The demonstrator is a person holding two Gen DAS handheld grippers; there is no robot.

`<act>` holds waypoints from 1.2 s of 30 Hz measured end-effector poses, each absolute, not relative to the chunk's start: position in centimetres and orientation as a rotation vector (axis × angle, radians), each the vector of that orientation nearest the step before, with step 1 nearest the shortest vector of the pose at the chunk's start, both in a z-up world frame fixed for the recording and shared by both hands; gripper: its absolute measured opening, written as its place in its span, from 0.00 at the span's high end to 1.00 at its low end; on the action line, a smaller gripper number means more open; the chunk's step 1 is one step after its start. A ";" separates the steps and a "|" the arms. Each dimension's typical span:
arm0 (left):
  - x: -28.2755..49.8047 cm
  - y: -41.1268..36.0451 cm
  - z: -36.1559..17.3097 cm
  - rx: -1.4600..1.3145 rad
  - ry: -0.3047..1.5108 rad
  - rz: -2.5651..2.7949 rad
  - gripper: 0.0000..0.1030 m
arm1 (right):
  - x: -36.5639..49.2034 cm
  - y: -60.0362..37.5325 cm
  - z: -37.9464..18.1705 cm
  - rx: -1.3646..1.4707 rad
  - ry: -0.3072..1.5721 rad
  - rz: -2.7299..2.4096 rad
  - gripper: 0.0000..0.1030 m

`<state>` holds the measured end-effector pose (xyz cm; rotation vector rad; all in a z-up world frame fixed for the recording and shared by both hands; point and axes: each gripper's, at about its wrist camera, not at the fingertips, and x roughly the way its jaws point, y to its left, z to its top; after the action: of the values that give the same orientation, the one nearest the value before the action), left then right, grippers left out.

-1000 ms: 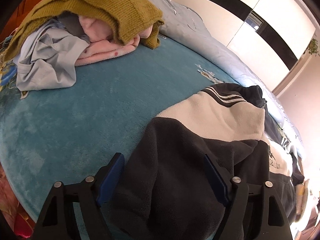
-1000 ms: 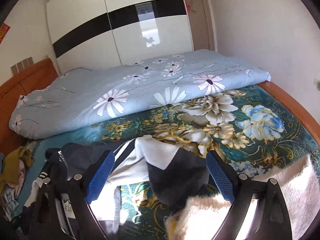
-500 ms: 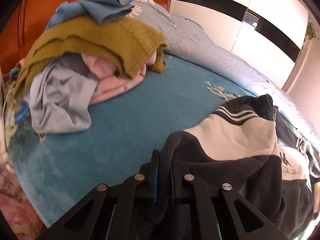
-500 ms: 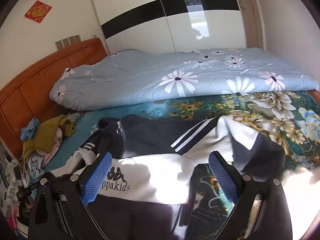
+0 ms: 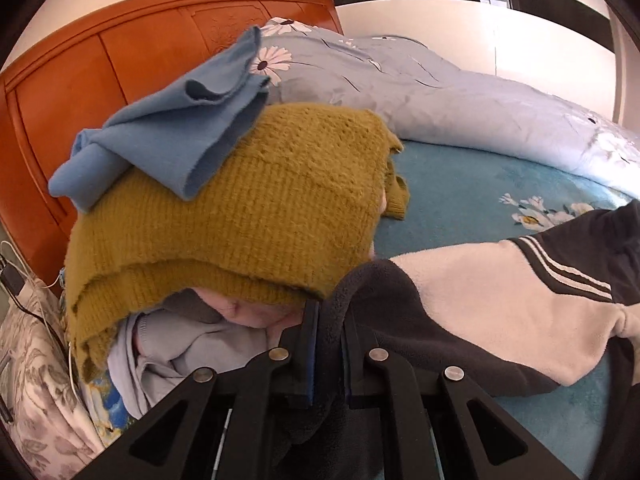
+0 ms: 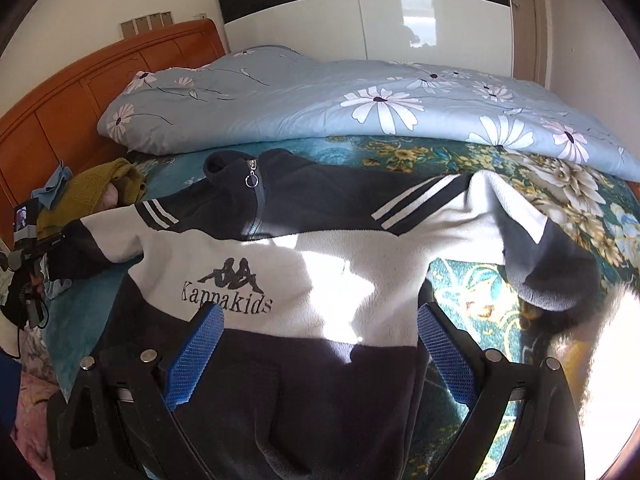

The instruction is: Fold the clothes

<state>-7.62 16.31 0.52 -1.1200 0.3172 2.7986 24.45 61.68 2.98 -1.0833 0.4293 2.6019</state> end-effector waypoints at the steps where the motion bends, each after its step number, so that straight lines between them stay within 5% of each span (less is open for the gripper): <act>1: -7.3 16.4 0.6 -1.117 0.293 2.776 0.87 | 24.9 61.7 2.9 -1.076 0.437 2.595 0.05; 4: -5.4 16.5 1.1 -1.115 0.180 2.719 0.76 | 26.4 61.2 3.0 -1.043 0.476 2.580 0.05; 6: -3.1 16.6 1.6 -1.093 0.079 2.677 0.53 | 27.5 60.9 3.1 -1.018 0.501 2.581 0.05; 8: -0.2 17.1 1.9 -1.051 0.025 2.604 0.46 | 28.6 60.3 2.8 -1.027 0.499 2.581 0.05; 21: 15.6 21.1 -1.0 -0.952 0.187 2.254 0.39 | 37.9 56.8 -1.6 -1.213 0.367 2.395 0.05; 27: 18.1 21.3 -2.8 -0.976 0.327 2.215 0.39 | 38.6 54.9 -4.7 -1.326 0.141 2.279 0.05; 36: 19.3 20.2 -4.0 -1.048 0.290 2.196 0.39 | 36.9 55.7 -2.9 -1.114 0.195 2.318 0.06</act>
<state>19.27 20.24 -3.99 -1.0477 0.2897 2.1964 36.94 55.65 -2.90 -1.1137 0.1945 2.3179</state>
